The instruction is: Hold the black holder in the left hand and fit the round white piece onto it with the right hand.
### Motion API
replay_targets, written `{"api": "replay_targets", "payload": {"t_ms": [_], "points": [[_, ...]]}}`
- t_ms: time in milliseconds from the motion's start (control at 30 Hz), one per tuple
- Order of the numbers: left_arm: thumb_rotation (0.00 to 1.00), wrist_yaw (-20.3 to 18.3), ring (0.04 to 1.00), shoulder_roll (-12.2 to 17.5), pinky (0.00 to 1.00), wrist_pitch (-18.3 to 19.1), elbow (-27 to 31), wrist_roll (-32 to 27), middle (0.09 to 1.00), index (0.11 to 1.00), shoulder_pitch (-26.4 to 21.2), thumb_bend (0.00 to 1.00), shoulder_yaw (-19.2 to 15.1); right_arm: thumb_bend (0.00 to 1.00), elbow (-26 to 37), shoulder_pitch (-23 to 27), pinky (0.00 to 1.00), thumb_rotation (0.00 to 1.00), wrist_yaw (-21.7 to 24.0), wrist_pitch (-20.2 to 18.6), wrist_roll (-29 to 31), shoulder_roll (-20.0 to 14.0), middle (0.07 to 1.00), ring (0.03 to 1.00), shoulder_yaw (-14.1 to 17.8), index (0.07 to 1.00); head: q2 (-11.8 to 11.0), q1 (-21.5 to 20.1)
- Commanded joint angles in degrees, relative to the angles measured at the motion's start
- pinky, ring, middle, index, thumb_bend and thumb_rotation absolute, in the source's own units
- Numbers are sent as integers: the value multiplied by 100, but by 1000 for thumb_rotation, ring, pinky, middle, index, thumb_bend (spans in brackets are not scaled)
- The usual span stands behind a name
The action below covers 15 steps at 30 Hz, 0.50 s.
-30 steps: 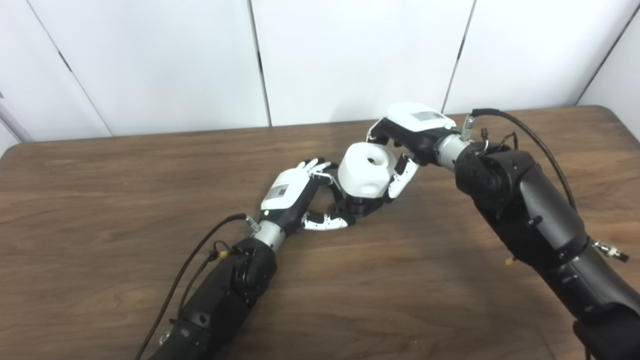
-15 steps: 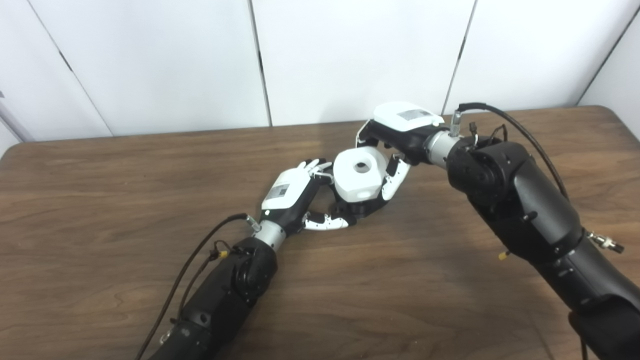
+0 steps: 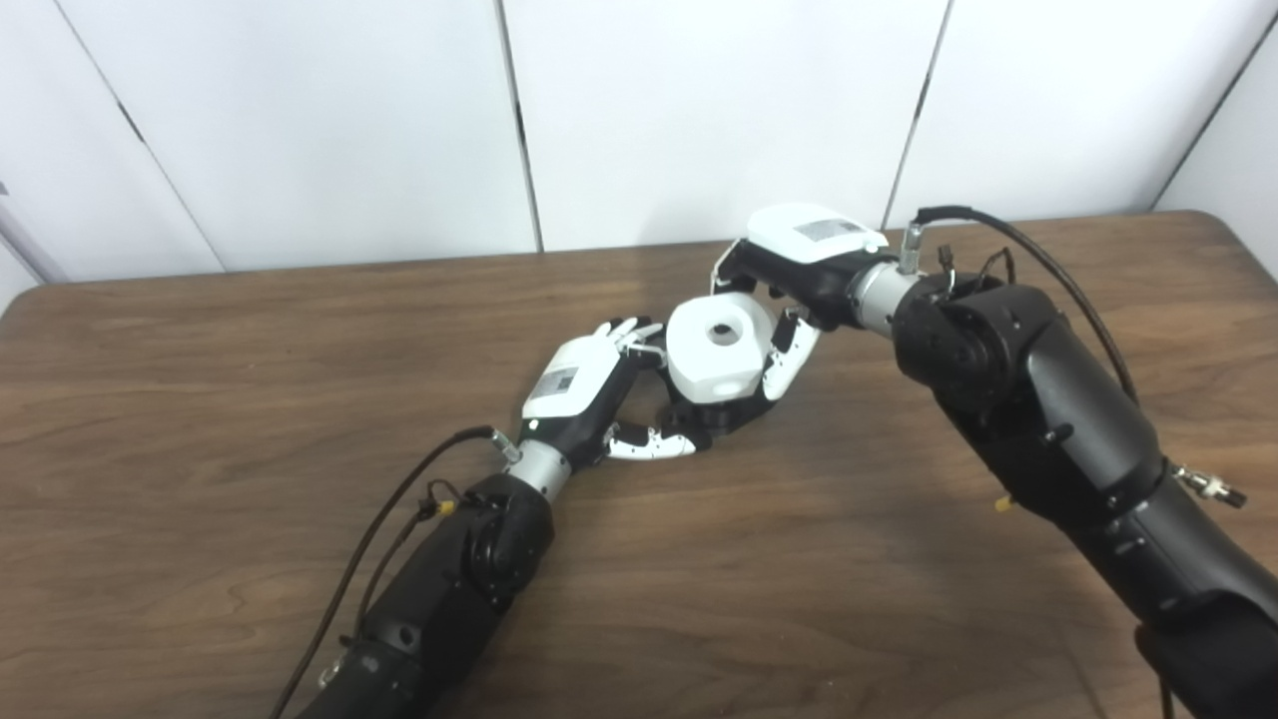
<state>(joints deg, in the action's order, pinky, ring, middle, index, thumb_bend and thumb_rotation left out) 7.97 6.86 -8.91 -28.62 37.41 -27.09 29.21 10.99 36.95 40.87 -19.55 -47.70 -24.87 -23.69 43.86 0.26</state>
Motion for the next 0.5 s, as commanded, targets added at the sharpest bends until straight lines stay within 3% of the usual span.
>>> {"api": "replay_targets", "payload": {"t_ms": [0,467], "points": [[75,-266,960,-30,1000,30,-248,153,893,477,243,523,224,517,87,155,622,135,-206,127,22,-1,688,734,145,477,5,7],[74,-295,962,-28,1000,95,-199,157,894,477,244,524,233,513,214,71,664,138,-192,-257,-246,128,686,741,343,476,12,-9]]}}
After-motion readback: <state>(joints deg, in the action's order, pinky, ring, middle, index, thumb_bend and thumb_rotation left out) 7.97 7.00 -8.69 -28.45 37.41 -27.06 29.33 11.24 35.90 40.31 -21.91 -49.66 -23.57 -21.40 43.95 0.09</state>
